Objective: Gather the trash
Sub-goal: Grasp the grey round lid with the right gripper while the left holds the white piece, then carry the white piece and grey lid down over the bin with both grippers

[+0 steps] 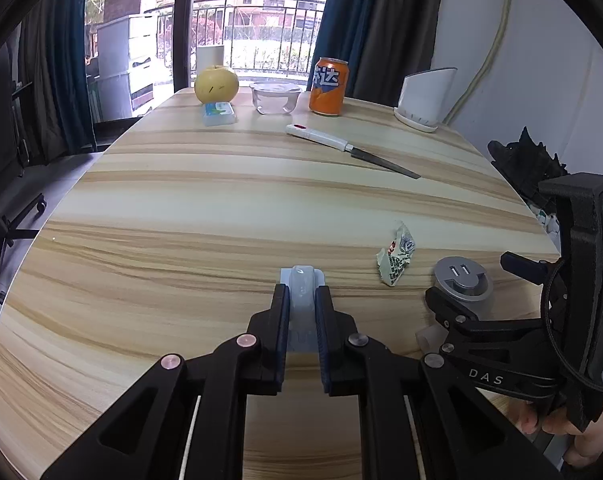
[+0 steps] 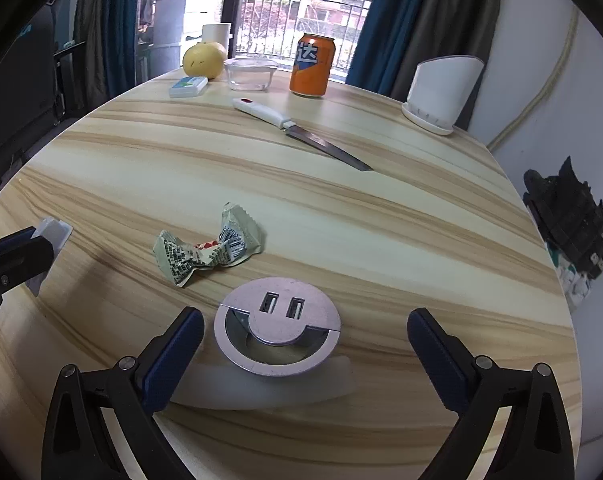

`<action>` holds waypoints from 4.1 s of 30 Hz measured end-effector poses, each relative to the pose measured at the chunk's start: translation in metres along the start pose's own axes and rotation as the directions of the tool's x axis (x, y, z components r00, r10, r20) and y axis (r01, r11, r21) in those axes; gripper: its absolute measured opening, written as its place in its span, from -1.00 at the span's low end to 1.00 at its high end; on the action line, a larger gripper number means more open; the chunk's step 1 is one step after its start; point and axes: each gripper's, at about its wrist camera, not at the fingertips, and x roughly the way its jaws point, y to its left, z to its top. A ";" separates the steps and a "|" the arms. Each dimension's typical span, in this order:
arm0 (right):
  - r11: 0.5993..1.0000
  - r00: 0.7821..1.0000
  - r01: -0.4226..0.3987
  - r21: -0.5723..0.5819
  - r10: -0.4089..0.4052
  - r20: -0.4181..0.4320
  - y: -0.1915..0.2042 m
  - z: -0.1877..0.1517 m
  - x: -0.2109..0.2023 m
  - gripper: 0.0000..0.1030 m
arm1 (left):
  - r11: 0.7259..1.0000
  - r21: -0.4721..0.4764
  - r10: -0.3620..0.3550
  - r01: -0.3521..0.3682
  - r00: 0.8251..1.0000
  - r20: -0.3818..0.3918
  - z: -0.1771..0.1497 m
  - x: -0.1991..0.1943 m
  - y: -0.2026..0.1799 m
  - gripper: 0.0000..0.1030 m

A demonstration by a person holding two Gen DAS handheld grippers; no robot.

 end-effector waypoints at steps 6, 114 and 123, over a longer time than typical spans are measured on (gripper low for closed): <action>1.000 1.000 0.005 -0.010 -0.005 -0.006 0.002 0.000 0.002 0.29 | 1.000 -0.002 0.001 -0.001 1.000 -0.001 -0.001 0.000 0.002 -0.84; 0.974 0.973 -0.120 0.192 0.154 -0.170 0.034 -0.283 -0.036 0.07 | 0.996 0.062 -0.052 0.069 0.971 -0.235 -0.242 0.016 -0.055 -0.84; 0.971 0.950 -0.086 0.224 0.148 -0.275 0.036 -0.308 -0.007 0.07 | 0.998 0.036 -0.038 0.052 0.945 -0.324 -0.262 0.033 -0.051 -0.84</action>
